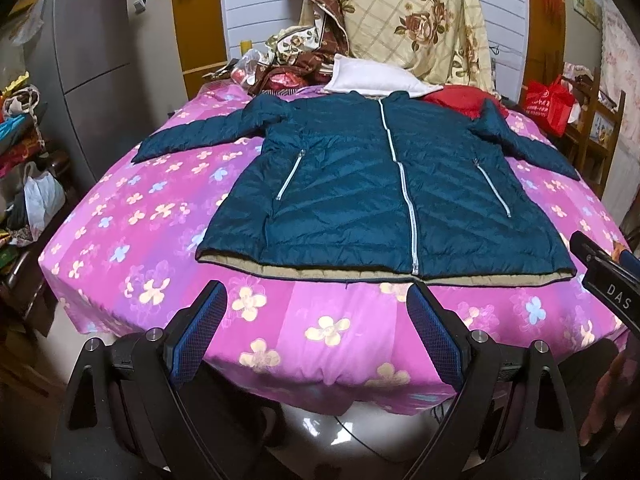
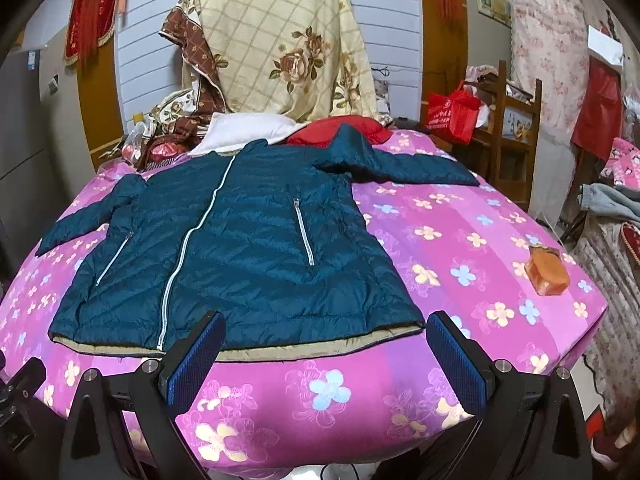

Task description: Fold large clothes

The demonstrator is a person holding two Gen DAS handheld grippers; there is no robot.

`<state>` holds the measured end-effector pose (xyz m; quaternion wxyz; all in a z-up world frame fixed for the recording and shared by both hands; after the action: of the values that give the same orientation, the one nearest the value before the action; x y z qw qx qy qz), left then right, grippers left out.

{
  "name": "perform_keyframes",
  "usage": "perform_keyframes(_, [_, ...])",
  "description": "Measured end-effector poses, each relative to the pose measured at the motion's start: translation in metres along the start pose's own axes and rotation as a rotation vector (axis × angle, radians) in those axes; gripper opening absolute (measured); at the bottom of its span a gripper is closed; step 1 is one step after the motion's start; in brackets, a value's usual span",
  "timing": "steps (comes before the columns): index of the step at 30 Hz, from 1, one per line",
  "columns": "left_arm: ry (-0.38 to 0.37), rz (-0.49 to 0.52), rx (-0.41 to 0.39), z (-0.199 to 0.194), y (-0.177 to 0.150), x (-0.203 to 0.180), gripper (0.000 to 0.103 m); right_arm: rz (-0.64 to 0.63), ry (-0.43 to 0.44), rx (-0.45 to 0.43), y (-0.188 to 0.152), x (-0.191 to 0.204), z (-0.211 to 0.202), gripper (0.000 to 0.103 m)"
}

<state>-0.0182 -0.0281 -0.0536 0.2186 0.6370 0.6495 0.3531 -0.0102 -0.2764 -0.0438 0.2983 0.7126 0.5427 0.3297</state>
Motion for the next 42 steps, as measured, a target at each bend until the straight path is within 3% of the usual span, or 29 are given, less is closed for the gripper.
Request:
perform_keyframes(16, [0.011, 0.014, 0.11, 0.043, -0.01, -0.002, 0.091, -0.018, 0.006, 0.082, -0.017, -0.005, 0.036, 0.099])
perform_keyframes(28, [0.036, -0.013, 0.183, 0.078, -0.011, 0.008, 0.091, 0.094, -0.023, 0.096, -0.013, -0.054, 0.056, 0.099])
perform_keyframes(34, [0.064, -0.082, 0.195, 0.096, 0.003, 0.039, 0.091, 0.15, -0.034, 0.081, -0.001, -0.086, 0.062, 0.099])
perform_keyframes(40, [0.085, -0.2, 0.193, 0.123, 0.025, 0.097, 0.091, 0.293, 0.021, 0.141, 0.007, -0.136, 0.078, 0.099])
perform_keyframes(42, [0.083, -0.241, 0.215, 0.139, 0.031, 0.116, 0.091, 0.343, 0.06, 0.174, 0.007, -0.151, 0.086, 0.087])
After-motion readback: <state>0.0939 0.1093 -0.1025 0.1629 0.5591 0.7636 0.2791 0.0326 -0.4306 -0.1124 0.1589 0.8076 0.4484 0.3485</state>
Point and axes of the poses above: each gripper's, at about its wrist camera, not at the fingertips, and z roughly the way its jaws point, x to its left, y to its top, the point moved 2 cm from there along z, roughly the way its jaws point, and after that the axes turned 11 degrees about y, right-handed, at the moved point
